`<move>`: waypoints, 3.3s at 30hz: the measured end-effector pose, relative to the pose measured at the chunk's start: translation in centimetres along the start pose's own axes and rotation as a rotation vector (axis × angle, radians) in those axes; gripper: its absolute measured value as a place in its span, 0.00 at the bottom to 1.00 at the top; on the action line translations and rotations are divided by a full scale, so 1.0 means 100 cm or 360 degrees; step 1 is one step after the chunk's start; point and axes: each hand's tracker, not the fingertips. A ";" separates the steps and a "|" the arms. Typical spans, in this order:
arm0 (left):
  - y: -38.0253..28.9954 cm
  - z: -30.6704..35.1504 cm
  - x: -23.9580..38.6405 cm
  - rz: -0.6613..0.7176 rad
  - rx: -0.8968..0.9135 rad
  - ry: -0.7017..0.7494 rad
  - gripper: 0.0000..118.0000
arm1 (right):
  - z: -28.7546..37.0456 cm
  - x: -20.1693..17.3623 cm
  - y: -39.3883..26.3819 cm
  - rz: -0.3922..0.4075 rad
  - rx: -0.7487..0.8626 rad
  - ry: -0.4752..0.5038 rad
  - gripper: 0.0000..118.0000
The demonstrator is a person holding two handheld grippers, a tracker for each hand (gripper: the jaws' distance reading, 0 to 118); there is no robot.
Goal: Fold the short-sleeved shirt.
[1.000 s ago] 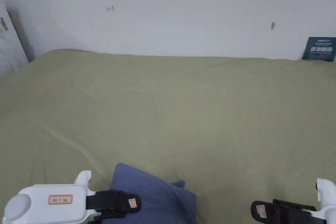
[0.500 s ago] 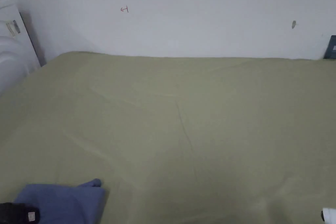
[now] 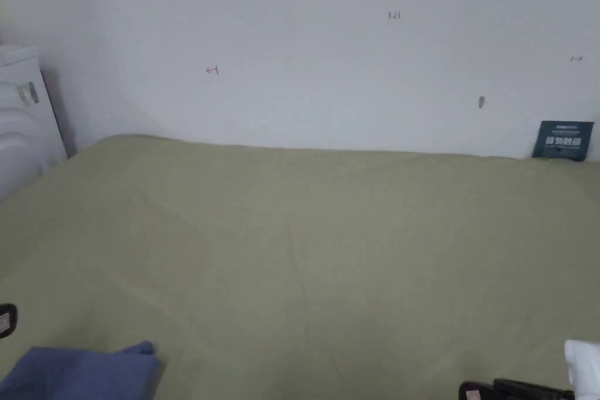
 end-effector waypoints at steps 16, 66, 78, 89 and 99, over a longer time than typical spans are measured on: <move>-0.014 0.012 0.275 -0.0197 0.0470 0.0106 0.00 | 0.105 -0.032 0.037 0.0330 0.0660 -0.1081 0.02; -0.014 0.069 0.304 -0.0084 0.0658 0.0116 1.00 | 0.128 -0.093 0.021 0.0429 0.0990 -0.0869 0.90; -0.017 0.065 0.305 -0.0059 0.0623 0.0085 1.00 | 0.129 -0.092 0.019 0.0400 0.1006 -0.0990 0.90; -0.014 0.067 0.308 -0.0069 0.0632 0.0080 1.00 | 0.132 -0.095 0.025 0.0278 0.0899 -0.0941 0.90; -0.014 0.065 0.308 -0.0053 0.0613 0.0081 1.00 | 0.128 -0.098 0.025 0.0293 0.0861 -0.0983 0.90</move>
